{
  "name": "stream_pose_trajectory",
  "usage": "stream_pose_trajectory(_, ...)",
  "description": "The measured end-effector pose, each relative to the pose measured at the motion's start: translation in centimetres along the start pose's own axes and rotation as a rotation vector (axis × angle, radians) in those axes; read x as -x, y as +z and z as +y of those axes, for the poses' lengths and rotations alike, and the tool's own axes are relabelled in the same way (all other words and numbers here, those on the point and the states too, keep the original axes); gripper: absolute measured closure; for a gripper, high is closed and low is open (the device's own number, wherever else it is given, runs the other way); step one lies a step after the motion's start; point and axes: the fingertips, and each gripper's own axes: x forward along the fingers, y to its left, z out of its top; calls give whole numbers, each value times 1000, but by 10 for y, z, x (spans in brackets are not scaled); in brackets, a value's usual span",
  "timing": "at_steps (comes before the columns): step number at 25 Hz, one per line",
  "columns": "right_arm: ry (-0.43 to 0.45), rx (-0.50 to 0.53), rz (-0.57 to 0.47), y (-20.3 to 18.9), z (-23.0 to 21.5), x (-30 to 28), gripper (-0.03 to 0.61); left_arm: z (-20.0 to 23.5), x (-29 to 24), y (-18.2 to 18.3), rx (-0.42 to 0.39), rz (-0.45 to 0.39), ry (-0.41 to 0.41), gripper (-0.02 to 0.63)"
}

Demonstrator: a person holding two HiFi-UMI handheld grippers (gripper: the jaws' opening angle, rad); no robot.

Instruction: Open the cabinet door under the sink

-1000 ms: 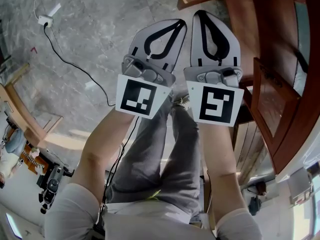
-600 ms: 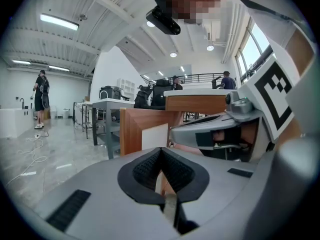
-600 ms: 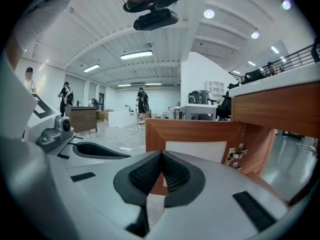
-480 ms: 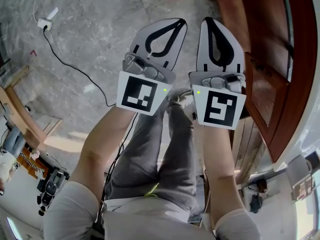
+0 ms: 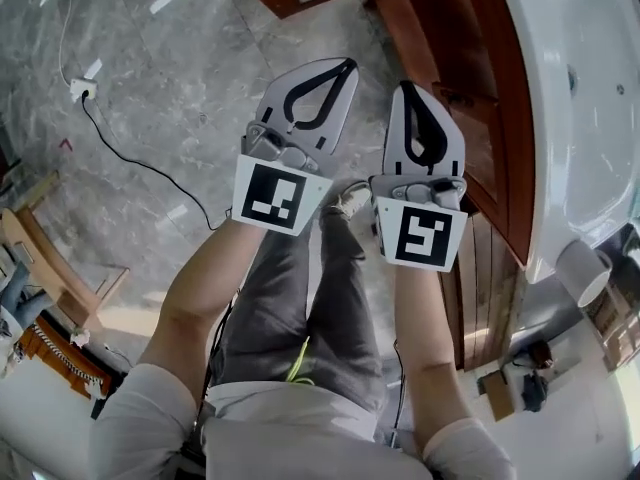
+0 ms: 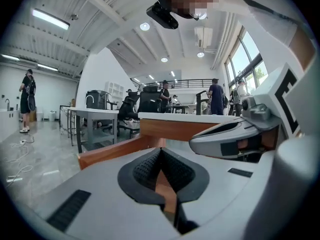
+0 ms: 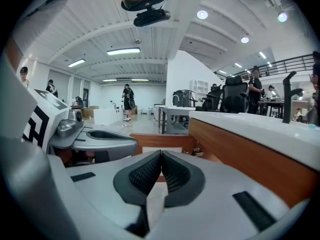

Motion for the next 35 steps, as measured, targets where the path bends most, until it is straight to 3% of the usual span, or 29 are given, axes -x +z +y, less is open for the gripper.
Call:
stream_pose_trajectory(7, -106, -26, 0, 54, -50, 73, 546, -48, 10, 98, -50, -36, -75, 597)
stream_pose_trajectory(16, -169, -70, 11, 121, -91, 172, 546, -120, 27, 212, -114, -83, -183, 598)
stream_pose_trajectory(22, -239, -96, -33, 175, -114, 244, 546, -158, 46, 296, -61, -164, -212, 597)
stream_pose_trajectory(35, -370, -129, -136, 249, -166, 376, 546, -229, 88, 413, -77, -229, -271, 598)
